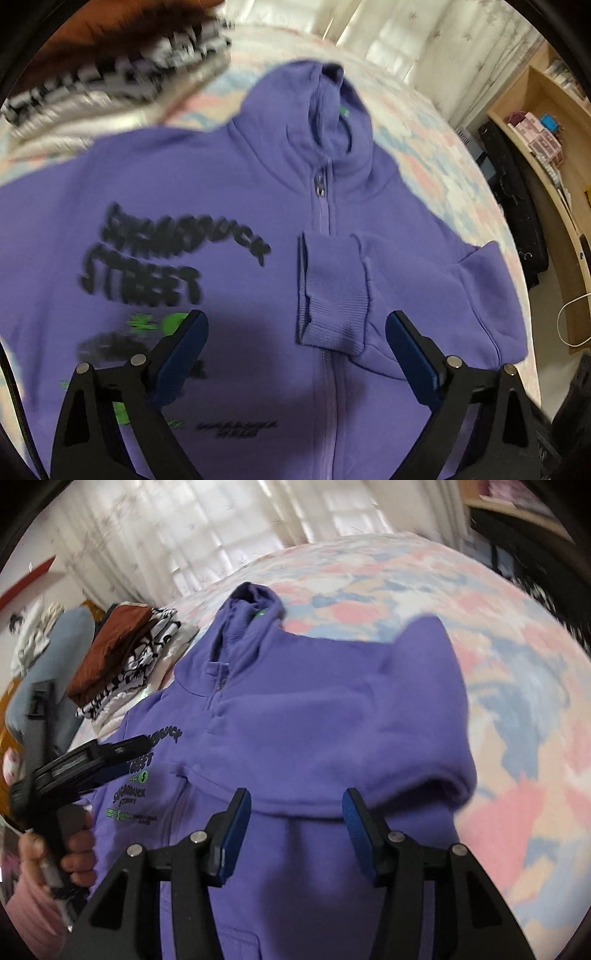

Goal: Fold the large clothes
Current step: 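Fold the held sleeve across the hoodie front toward the left tool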

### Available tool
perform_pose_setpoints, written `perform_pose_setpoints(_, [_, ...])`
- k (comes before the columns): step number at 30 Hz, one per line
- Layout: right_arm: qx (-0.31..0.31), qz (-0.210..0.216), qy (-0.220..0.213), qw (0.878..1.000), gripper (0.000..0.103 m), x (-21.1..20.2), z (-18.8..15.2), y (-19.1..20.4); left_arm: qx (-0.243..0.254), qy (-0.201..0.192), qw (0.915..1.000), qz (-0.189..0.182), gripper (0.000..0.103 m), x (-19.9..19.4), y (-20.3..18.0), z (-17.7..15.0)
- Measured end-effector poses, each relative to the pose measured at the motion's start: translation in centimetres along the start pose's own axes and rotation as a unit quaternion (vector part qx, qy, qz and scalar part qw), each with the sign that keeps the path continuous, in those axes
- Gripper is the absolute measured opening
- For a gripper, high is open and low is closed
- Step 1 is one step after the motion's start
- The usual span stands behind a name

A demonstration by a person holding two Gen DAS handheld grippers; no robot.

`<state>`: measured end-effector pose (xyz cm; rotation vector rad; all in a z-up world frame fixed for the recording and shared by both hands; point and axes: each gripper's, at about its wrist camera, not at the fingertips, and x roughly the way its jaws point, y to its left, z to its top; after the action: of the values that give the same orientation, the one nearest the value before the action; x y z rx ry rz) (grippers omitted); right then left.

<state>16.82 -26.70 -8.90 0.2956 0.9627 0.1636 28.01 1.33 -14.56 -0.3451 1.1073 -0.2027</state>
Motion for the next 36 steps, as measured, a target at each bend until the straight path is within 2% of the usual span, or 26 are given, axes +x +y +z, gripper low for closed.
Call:
perform_pose_setpoints(2, [0.008, 0.007, -0.001, 1.0, 0.052, -0.1, -1.1, -0.6, -0.005, 0.021, 0.9998, 0.0, 0.089, 1.9, -0.3, 0.2])
perform_pose_setpoints(4, [0.002, 0.002, -0.002, 1.0, 0.052, -0.1, -2.0, -0.7, 0.001, 0.024, 0.9996, 0.016, 0.087, 3.3, -1.2, 0.3])
perform_pose_setpoints(6, [-0.006, 0.003, -0.005, 1.0, 0.052, -0.1, -3.0, -0.7, 0.022, 0.014, 0.9992, 0.03, 0.062, 3.8, -2.3, 0.4])
perform_pose_setpoints(7, [-0.007, 0.003, -0.005, 1.0, 0.052, -0.1, -3.3, -0.8, 0.036, 0.016, 0.9987, 0.032, 0.019, 4.0, -3.2, 0.5])
perform_pose_setpoints(8, [-0.006, 0.002, -0.005, 1.0, 0.052, 0.0, -3.7, -1.0, 0.049, 0.02, 0.9966, 0.063, 0.01, 4.1, -4.1, 0.8])
perform_pose_setpoints(9, [-0.003, 0.002, -0.005, 1.0, 0.052, 0.2, -4.0, -1.1, 0.056, 0.016, 0.9954, 0.076, 0.006, 3.9, -4.7, 1.0])
perform_pose_setpoints(10, [0.001, 0.002, -0.004, 1.0, 0.052, 0.4, -4.2, -1.4, 0.064, 0.006, 0.9953, 0.073, 0.005, 3.1, -5.5, 1.4])
perform_pose_setpoints(14, [0.019, 0.008, -0.006, 1.0, 0.052, 0.5, -4.5, -2.3, 0.09, -0.078, 0.9909, 0.064, 0.004, -2.6, -7.8, 3.3])
perform_pose_setpoints(18, [0.03, 0.018, -0.008, 0.999, 0.052, 0.4, -4.7, -2.8, 0.104, -0.168, 0.9757, 0.095, 0.004, -8.6, -7.5, 5.2])
perform_pose_setpoints(20, [0.03, 0.018, -0.001, 0.999, 0.052, 0.3, -4.7, -2.7, 0.101, -0.183, 0.9704, 0.122, 0.005, -9.1, -5.9, 5.6])
perform_pose_setpoints(21, [0.028, 0.017, 0.003, 0.999, 0.052, 0.3, -4.7, -2.7, 0.099, -0.174, 0.9717, 0.125, 0.005, -9.0, -4.7, 5.3])
perform_pose_setpoints(22, [0.026, 0.018, 0.007, 0.999, 0.052, 0.1, -4.7, -2.7, 0.097, -0.159, 0.9741, 0.128, 0.01, -8.6, -3.4, 5.4])
perform_pose_setpoints(23, [0.024, 0.018, 0.011, 0.999, 0.052, 0.0, -4.8, -2.6, 0.093, -0.131, 0.9774, 0.137, 0.02, -7.1, -2.1, 5.0])
perform_pose_setpoints(25, [0.02, 0.019, 0.021, 0.999, 0.052, -0.4, -4.7, -2.7, 0.091, -0.089, 0.9813, 0.144, 0.03, -4.5, 0.2, 4.1])
perform_pose_setpoints(26, [0.02, 0.019, 0.024, 0.999, 0.052, -0.6, -4.6, -2.8, 0.084, -0.057, 0.9847, 0.141, 0.032, -2.9, 1.4, 3.6])
perform_pose_setpoints(28, [0.026, 0.019, 0.029, 0.999, 0.056, -1.1, -3.8, -3.4, 0.059, -0.02, 0.99, 0.127, 0.034, -1.3, 2.8, 3.0])
perform_pose_setpoints(30, [0.033, 0.017, 0.026, 0.999, 0.059, -1.5, -2.6, -4.1, 0.028, -0.022, 0.9935, 0.108, 0.047, -1.4, 4.0, 2.8])
perform_pose_setpoints(31, [0.036, 0.014, 0.023, 0.999, 0.06, -1.7, -1.9, -4.3, 0.014, -0.028, 0.9946, 0.099, 0.057, -1.5, 4.3, 3.1])
perform_pose_setpoints(33, [0.04, 0.007, 0.018, 0.999, 0.061, -1.8, -0.3, -4.7, -0.011, -0.04, 0.9959, 0.08, 0.059, -1.8, 4.6, 3.8])
perform_pose_setpoints(36, [0.05, -0.005, 0.009, 0.999, 0.061, -0.8, 3.1, -5.5, -0.008, -0.038, 0.9966, 0.073, 0.059, -1.0, 4.7, 5.0])
